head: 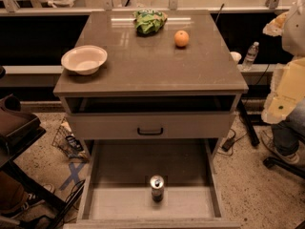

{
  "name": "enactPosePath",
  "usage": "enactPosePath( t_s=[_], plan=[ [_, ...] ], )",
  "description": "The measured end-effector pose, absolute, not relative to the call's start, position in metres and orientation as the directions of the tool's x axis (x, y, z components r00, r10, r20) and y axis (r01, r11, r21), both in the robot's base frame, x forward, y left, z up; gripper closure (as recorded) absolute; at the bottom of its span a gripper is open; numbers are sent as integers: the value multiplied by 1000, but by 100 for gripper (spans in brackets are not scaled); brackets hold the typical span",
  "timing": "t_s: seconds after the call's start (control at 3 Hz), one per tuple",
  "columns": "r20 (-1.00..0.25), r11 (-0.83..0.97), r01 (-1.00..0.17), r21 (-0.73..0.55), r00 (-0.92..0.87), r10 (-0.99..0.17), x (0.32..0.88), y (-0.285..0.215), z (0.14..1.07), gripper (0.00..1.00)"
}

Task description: Pick redbull can from middle drawer and place on counter

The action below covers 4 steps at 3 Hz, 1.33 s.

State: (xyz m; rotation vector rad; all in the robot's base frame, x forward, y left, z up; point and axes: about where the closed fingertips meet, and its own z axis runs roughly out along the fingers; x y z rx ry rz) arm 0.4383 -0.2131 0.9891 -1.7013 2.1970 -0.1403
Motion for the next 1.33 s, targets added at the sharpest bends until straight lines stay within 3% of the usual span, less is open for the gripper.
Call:
enactPosePath(
  t_s=[0.67,1.33],
  plan=[
    [-275,269,-919,-289,-189,-943,437,-212,976,0],
    [-581,305,-902,-305,-78,-810,431,-212,870,0]
  ],
)
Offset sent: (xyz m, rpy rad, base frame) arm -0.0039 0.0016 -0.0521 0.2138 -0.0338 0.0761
